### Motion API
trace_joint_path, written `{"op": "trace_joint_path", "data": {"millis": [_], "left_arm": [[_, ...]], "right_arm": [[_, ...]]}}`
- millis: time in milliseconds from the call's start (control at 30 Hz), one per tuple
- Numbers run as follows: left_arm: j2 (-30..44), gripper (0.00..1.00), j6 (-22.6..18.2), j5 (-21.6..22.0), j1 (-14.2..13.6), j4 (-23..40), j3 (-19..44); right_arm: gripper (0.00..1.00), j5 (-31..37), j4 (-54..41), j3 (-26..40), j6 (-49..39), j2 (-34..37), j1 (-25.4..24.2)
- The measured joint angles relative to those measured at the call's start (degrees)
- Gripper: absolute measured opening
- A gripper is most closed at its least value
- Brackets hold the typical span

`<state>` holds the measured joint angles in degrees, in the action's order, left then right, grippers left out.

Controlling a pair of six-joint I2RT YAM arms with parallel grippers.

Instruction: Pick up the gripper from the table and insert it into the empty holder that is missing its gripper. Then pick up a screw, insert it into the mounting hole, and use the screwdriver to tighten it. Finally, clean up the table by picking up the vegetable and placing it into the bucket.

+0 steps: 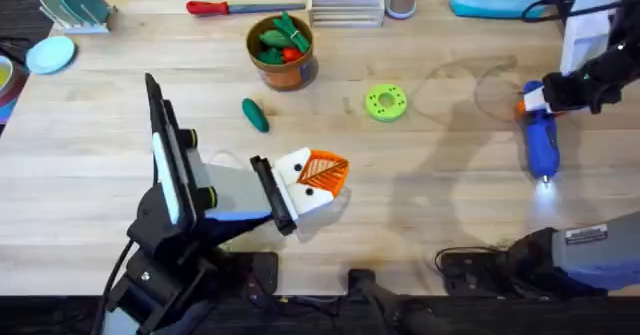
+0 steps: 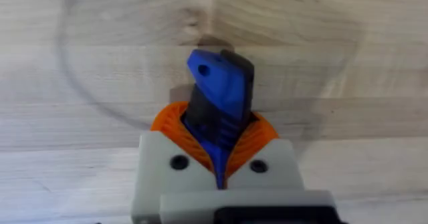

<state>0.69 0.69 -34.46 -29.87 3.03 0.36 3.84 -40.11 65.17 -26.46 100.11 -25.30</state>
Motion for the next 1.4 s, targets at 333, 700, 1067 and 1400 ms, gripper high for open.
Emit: {"op": "trace_joint_path", "data": {"millis": [333,700,1067,1400], "left_arm": [[0.0,0.005,0.0,0.0,0.0,0.0,0.0],[0.0,0.005,0.0,0.0,0.0,0.0,0.0],[0.0,0.005,0.0,0.0,0.0,0.0,0.0],[0.0,0.005,0.0,0.1,0.0,0.0,0.0]], "right_arm": [[0.022,0.0,4.7,0.0,7.8,-16.4,2.7],[0.022,-7.4,9.4,-0.5,18.7,-37.8,8.8],[0.022,-14.9,39.6,-23.3,37.0,-58.1,20.6],[0.022,-28.8,70.2,-32.9,42.2,-56.4,43.4]]}}
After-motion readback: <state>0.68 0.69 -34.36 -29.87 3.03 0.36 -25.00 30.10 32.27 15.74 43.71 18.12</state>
